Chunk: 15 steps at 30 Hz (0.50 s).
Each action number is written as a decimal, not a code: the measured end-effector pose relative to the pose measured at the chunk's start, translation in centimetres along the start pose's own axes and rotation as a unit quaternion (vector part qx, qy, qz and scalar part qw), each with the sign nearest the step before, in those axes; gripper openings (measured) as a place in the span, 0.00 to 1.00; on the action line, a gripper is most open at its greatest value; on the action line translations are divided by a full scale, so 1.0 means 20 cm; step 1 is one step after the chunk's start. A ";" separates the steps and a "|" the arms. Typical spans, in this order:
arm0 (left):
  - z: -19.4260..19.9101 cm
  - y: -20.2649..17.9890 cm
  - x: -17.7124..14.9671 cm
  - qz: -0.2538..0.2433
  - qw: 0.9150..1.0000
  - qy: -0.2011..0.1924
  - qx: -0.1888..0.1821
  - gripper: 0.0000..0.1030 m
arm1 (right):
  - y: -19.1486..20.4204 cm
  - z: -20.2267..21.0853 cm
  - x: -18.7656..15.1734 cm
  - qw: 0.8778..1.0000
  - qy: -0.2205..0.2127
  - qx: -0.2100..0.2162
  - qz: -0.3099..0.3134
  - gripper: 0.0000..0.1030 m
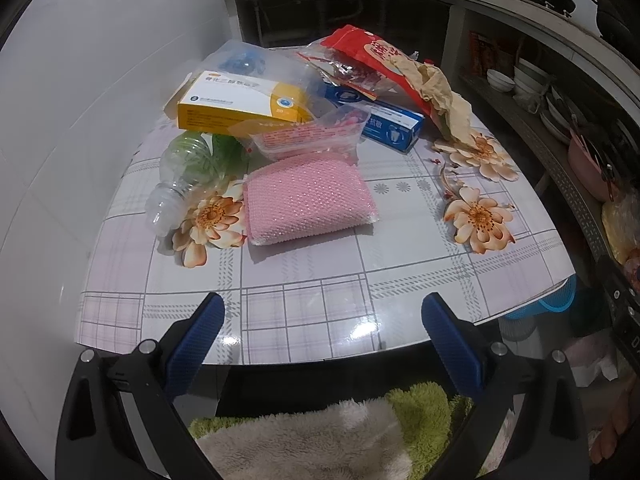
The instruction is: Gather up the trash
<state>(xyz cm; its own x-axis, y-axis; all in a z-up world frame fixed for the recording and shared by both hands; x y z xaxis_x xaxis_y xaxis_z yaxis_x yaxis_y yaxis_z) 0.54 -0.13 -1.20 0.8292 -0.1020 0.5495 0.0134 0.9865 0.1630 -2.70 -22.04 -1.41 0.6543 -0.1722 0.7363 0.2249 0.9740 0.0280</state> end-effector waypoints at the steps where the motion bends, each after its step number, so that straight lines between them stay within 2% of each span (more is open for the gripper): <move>1: 0.00 0.00 0.00 0.000 1.000 0.000 0.000 0.94 | 0.00 0.00 0.00 1.000 0.000 0.000 0.000 0.93; 15: 0.00 0.00 0.01 0.000 1.000 0.001 0.000 0.94 | -0.01 -0.02 0.01 1.000 0.000 0.001 0.000 0.93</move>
<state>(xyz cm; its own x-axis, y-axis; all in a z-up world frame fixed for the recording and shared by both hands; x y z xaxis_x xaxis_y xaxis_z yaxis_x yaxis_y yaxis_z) 0.66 -0.08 -1.18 0.8304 -0.1014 0.5479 0.0133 0.9866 0.1624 -2.30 -22.24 -1.44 0.6546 -0.1730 0.7360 0.2236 0.9742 0.0301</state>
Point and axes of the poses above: each gripper's, at about its wrist camera, not at the fingertips, and z roughly against the way its jaws point, y to its left, x to its top, the point moved 1 cm from there along -z, roughly the way its jaws point, and after that the axes turned 8 degrees about x, right-handed, at the moved point
